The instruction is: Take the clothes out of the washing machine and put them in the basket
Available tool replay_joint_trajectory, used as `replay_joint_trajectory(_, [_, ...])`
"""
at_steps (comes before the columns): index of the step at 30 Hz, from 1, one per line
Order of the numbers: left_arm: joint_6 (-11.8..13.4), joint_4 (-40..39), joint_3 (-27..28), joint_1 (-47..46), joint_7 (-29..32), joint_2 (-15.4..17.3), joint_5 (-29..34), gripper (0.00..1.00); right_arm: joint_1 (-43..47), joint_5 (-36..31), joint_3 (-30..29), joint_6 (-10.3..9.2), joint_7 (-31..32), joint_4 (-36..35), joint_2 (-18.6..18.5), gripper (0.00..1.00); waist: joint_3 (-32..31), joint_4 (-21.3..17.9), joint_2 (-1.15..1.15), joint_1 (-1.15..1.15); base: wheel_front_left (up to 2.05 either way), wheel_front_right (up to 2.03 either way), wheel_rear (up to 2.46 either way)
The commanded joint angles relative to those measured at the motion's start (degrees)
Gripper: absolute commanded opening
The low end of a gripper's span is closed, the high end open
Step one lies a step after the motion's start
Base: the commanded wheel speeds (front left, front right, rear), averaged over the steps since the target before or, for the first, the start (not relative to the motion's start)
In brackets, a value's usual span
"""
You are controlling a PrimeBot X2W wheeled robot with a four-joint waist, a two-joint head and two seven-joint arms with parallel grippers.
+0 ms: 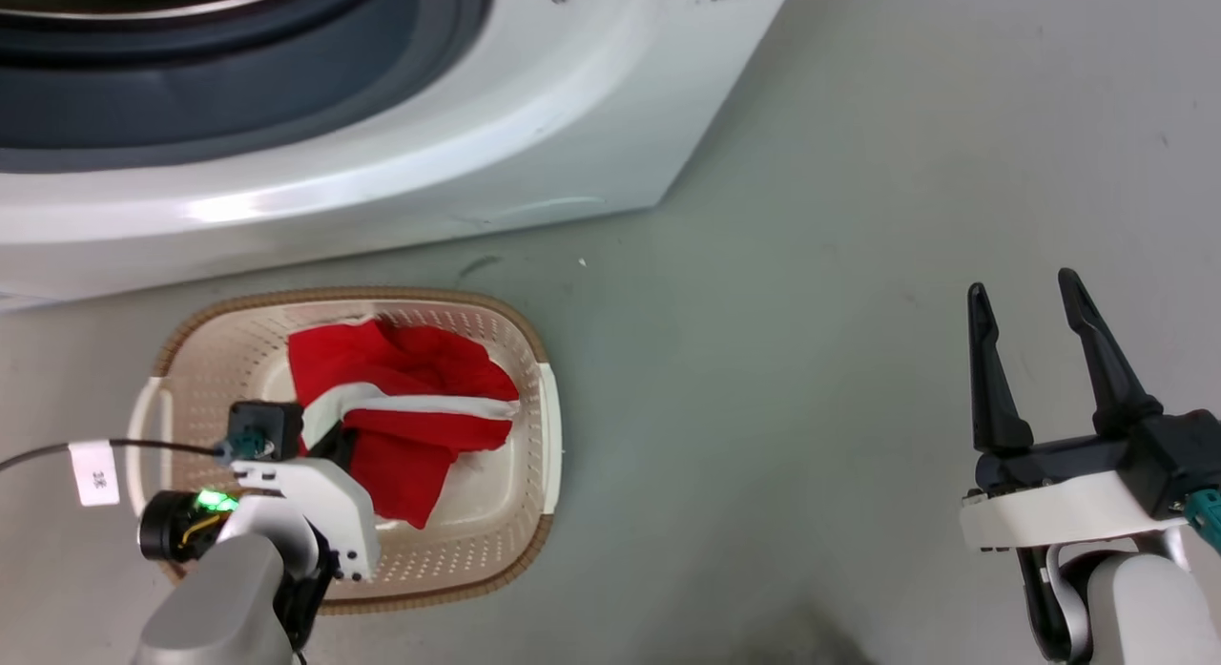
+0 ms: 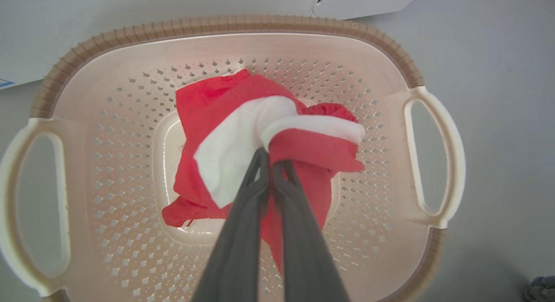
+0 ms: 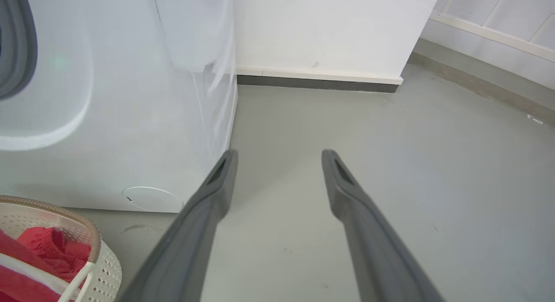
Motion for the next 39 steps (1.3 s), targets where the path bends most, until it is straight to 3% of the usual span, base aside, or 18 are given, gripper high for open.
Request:
replay_joint_trajectory(1, [-0.24,0.48,-0.07,-1.13,-0.35,-0.07,0.19,0.00,-1.23,0.14,0.01,-0.06,-0.11,-0.27,0.09,1.00,2.62,-1.85,0.00,-0.01,0.00,0.00,0.00])
replay_joint_trajectory(12, [-1.07,12.61,-0.54,-10.22,-4.25,-0.48,1.55,0.00,-2.61,1.61,0.14,-0.06,-0.11,-2.04,0.09,1.00,9.77,-3.88,0.00,-0.01,0.00,0.00,0.00])
replay_joint_trajectory(21, [-1.25,18.58,-0.41,-11.88,-5.12,-1.79,0.98,0.00,-3.33,1.92,0.17,-0.06,-0.11,-1.66,0.08,1.00,10.08,-4.02,0.00,-0.01,0.00,0.00,0.00])
replay_joint_trajectory(22, [-0.98,18.79,-0.39,-11.90,-5.27,-1.94,1.06,0.14,-3.39,1.85,0.17,-0.06,-0.11,-1.51,0.09,1.00,9.78,-3.90,0.00,-0.01,0.00,0.00,0.00])
replay_joint_trajectory(23, [-0.79,19.01,-0.42,-11.80,-5.26,-2.07,1.10,0.47,-3.44,1.77,0.21,-0.06,-0.11,-1.38,0.08,1.00,9.45,-3.78,0.00,-0.01,0.00,0.00,0.00])
replay_joint_trajectory(24, [-0.76,19.30,-0.29,-11.45,-5.29,-2.32,0.77,1.00,-3.49,1.65,0.22,-0.06,-0.11,-1.22,0.08,1.00,9.09,-3.65,0.00,-0.01,0.00,0.00,0.00])
replay_joint_trajectory(29, [-0.83,19.54,-0.11,-9.83,-5.61,-3.18,0.58,1.00,-3.31,1.14,0.08,-0.06,-0.11,-0.78,0.08,1.00,5.72,-2.55,0.00,-0.01,0.00,0.00,0.00])
replay_joint_trajectory(39, [1.37,1.33,7.44,-0.90,-5.61,-2.92,4.67,1.00,-0.34,-1.34,-2.63,-0.06,-0.11,2.05,0.07,1.00,-8.34,3.05,0.00,-0.01,0.00,0.00,0.00])
